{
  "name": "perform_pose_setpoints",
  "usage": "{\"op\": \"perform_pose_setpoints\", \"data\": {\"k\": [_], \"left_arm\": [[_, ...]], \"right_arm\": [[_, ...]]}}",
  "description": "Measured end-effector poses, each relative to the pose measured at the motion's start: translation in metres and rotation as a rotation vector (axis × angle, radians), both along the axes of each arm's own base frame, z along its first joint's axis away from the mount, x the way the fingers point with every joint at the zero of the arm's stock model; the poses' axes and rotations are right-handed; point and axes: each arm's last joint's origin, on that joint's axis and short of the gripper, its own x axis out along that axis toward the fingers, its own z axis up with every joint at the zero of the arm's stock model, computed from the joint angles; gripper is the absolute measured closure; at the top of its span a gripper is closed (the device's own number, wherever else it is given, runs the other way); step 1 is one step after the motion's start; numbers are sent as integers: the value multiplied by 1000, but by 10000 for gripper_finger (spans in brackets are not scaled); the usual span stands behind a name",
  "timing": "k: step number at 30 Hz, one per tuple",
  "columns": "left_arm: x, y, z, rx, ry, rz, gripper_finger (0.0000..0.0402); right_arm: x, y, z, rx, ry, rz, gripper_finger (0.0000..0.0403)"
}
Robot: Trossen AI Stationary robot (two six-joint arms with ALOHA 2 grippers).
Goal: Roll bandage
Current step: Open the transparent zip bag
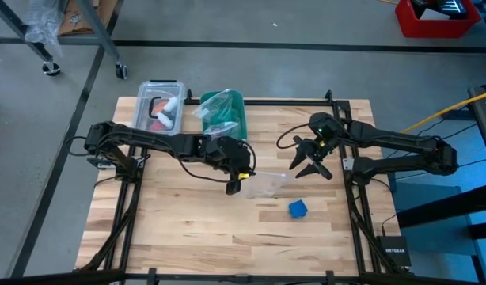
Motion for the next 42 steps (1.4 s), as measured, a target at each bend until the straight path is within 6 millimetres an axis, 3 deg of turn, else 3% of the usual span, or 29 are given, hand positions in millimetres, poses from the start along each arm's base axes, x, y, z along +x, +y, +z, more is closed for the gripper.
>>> {"op": "perform_pose_setpoints", "data": {"k": [9, 27, 42], "left_arm": [[0, 0, 1, 7, -7, 16, 401], [1, 3, 2, 61, -22, 87, 401], [3, 3, 5, 57, -59, 88, 401]], "right_arm": [[-1, -2, -3, -32, 59, -82, 219], [0, -2, -3, -29, 58, -86, 222], [4, -3, -3, -32, 46, -90, 337]]}}
